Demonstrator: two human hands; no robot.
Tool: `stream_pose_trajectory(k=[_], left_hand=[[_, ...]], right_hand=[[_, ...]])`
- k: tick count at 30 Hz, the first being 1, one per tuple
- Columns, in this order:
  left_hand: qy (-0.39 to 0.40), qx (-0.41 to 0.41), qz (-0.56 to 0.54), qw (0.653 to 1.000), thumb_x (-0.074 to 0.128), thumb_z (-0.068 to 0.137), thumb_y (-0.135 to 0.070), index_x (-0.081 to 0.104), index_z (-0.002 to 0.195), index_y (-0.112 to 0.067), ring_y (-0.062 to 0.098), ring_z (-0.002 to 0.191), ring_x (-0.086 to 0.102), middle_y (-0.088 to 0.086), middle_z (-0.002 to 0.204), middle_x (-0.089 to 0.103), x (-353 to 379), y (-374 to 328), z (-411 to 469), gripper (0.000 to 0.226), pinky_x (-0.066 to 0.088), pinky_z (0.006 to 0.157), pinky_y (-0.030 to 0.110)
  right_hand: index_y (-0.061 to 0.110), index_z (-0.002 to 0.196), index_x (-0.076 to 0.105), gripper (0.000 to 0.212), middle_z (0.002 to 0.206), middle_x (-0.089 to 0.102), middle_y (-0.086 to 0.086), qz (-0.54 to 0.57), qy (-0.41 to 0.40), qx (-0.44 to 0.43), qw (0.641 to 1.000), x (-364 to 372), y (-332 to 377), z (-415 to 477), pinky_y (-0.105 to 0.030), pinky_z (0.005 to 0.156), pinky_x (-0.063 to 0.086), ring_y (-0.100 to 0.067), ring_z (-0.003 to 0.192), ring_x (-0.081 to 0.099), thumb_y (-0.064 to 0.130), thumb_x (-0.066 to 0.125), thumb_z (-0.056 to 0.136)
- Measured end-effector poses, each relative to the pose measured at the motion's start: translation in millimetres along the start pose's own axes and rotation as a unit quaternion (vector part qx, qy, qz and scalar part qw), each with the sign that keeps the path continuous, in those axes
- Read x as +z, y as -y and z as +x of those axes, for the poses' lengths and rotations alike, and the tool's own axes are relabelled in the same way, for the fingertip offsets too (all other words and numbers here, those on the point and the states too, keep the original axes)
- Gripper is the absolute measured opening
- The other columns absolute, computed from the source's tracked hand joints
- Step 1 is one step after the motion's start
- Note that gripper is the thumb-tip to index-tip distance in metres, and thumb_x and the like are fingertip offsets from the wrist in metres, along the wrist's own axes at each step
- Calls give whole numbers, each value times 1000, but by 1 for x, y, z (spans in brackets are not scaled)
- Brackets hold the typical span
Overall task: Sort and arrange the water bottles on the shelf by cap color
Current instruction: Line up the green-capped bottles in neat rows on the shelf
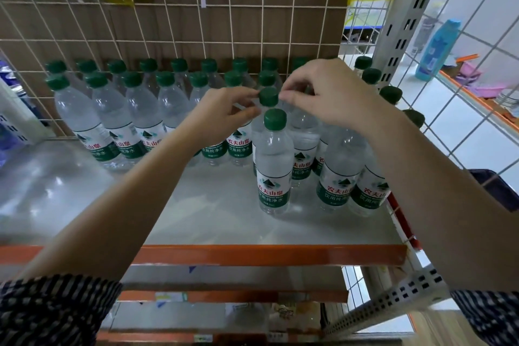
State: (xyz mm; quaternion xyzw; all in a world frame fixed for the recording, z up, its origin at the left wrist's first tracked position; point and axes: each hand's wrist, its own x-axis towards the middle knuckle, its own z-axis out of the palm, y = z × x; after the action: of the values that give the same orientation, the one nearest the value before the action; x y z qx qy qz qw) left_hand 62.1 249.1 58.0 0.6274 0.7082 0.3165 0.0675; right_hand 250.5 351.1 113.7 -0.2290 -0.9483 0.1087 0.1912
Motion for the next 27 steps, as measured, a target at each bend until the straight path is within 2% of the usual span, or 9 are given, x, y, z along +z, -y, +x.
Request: stream_pose_trajectory(k=[3,6,7,9,12,14,18,23,27], left_hand=[[-33,-8,11,999,54,99,-31,58,134,-21,6,94,62,-1,121,67,5,8,-16,37,45,79,11],[-40,-24,6,999,56,99,-28,59,132,-21,4,92,62,-5,116,68,12,17,-35,34,40,72,4],[-40,-32,2,999,56,99,-26,61,131,-21,4,91,63,-4,115,68,15,20,-41,33,42,73,8],[-45,-49,-12,998,58,98,-24,64,127,-19,7,91,65,-2,113,70,21,25,-52,30,47,78,18],[-57,-59,-19,996,61,96,-22,67,123,-16,7,90,67,-2,108,72,23,35,-63,28,47,79,16],[-63,-62,-18,996,63,95,-20,68,122,-15,7,92,67,-2,107,73,19,43,-68,28,48,82,14],[-68,-74,28,995,62,95,-18,68,121,-13,13,97,69,1,109,73,13,71,-83,27,54,90,30],[-69,-134,125,981,60,96,-24,69,119,-13,26,102,66,5,116,70,20,117,-115,27,53,84,38],[-59,-159,133,976,59,96,-21,69,117,-9,31,99,65,9,119,66,42,138,-133,25,51,81,40]], right_hand=[[22,108,69,37,89,68,6,40,37,-11,998,9,17,-13,-22,59,48,-5,67,59,52,54,91],[24,116,64,45,95,58,14,45,45,-9,998,19,20,-19,-10,63,40,7,68,54,54,67,82],[24,115,64,44,96,57,13,47,42,-5,998,22,19,-20,-7,62,37,9,67,52,50,72,81],[20,112,65,40,98,63,9,54,32,-1,998,26,20,-18,-11,65,42,6,67,55,42,76,80],[18,111,68,37,99,69,3,50,28,-16,998,30,25,-11,-20,76,49,-8,83,62,36,77,81],[18,111,69,35,95,68,4,48,33,-32,998,32,30,-5,-13,71,45,-4,78,59,34,77,81],[17,109,70,32,89,65,7,54,44,-48,996,36,43,12,-10,68,42,2,74,56,33,77,82],[15,110,71,34,89,67,5,50,37,-53,997,46,60,39,-15,70,45,-3,75,58,32,77,82],[14,113,70,37,99,71,-3,27,30,-50,998,57,65,52,-18,72,42,-9,81,58,30,78,81]])
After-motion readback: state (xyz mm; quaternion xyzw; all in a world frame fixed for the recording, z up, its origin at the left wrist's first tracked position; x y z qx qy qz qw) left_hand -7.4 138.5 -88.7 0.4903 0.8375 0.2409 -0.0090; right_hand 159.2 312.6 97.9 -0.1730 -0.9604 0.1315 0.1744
